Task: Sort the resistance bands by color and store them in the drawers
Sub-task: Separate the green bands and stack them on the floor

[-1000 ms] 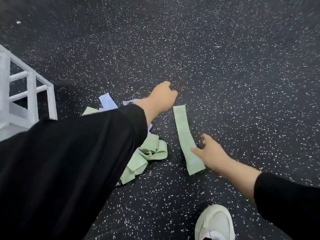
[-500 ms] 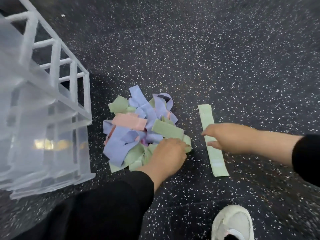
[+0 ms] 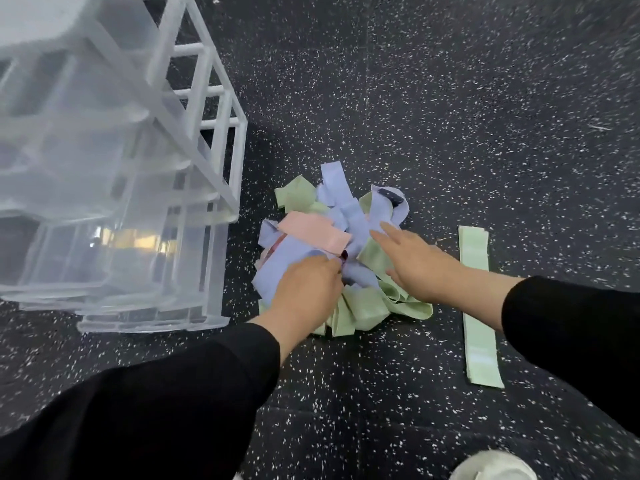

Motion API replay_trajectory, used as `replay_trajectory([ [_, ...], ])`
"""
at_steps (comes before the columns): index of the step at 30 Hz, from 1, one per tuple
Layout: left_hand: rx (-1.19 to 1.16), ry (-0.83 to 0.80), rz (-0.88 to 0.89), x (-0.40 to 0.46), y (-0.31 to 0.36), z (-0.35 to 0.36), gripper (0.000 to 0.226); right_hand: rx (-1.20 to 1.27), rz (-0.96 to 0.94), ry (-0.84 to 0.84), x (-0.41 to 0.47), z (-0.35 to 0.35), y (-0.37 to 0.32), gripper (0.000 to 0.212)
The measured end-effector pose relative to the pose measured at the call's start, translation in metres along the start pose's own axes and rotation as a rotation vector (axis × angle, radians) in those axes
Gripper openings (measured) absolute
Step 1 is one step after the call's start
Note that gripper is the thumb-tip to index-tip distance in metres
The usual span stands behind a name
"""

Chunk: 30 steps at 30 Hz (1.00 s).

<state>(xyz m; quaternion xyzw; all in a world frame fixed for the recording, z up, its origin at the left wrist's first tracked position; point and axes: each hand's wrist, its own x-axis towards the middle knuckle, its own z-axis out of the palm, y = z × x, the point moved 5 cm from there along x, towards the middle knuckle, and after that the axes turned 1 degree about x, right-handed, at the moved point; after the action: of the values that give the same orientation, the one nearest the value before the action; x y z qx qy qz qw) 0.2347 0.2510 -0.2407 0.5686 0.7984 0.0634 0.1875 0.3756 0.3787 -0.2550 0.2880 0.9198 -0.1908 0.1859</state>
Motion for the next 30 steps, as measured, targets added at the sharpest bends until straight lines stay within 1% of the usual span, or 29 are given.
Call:
replay_trajectory([
  [3,-0.088,0.037,-0.046,-0.003,-0.002,-0.006,0.022,-0.138,-0.069,0.011,0.008,0.0,0.001,0.073],
  [6,-0.196,0.062,-0.083,-0.008,0.002,-0.008,0.02,-0.211,-0.145,-0.075,0.014,0.003,-0.006,0.077],
  [8,-0.199,0.049,-0.084,-0.012,0.005,-0.005,0.021,-0.219,-0.135,-0.127,0.016,0.006,-0.011,0.076],
  [9,-0.189,0.038,-0.081,-0.014,0.007,-0.004,0.021,-0.247,-0.127,-0.118,0.017,0.006,-0.012,0.073],
  [11,-0.181,0.021,-0.086,-0.018,0.009,-0.002,0.022,-0.315,-0.123,-0.022,0.018,0.004,-0.012,0.057],
  [13,-0.193,0.023,-0.096,-0.021,0.01,-0.001,0.023,-0.325,-0.092,0.05,0.016,0.003,-0.009,0.037],
  [15,-0.211,0.03,-0.117,-0.023,0.011,-0.003,0.023,-0.331,-0.05,0.069,0.011,-0.001,-0.005,0.019],
  [16,-0.227,0.032,-0.126,-0.023,0.012,-0.004,0.023,-0.307,-0.03,0.089,0.008,-0.007,-0.001,0.015],
  [17,-0.248,0.038,-0.134,-0.023,0.015,-0.007,0.023,-0.222,0.005,0.127,0.005,-0.017,0.003,0.018],
  [19,-0.318,0.063,-0.155,-0.024,0.022,-0.013,0.024,0.124,0.123,0.209,-0.004,-0.046,0.015,0.023],
  [20,-0.362,0.082,-0.166,-0.024,0.027,-0.018,0.025,0.302,0.18,0.242,-0.011,-0.062,0.02,0.021],
  [22,-0.48,0.116,-0.194,-0.022,0.039,-0.028,0.026,0.526,0.228,0.324,-0.026,-0.096,0.024,0.017],
  [24,-0.658,0.156,-0.204,-0.017,0.055,-0.039,0.027,0.67,0.238,0.433,-0.044,-0.129,0.022,0.018],
  [26,-0.808,0.229,-0.16,-0.012,0.073,-0.052,0.031,0.872,0.231,0.523,-0.058,-0.15,0.016,0.019],
  [28,-0.85,0.306,-0.097,-0.007,0.088,-0.066,0.037,1.079,0.199,0.568,-0.069,-0.164,0.008,0.019],
  [30,-0.837,0.364,-0.049,-0.003,0.1,-0.082,0.043,1.154,0.166,0.601,-0.078,-0.174,0.0,0.02],
])
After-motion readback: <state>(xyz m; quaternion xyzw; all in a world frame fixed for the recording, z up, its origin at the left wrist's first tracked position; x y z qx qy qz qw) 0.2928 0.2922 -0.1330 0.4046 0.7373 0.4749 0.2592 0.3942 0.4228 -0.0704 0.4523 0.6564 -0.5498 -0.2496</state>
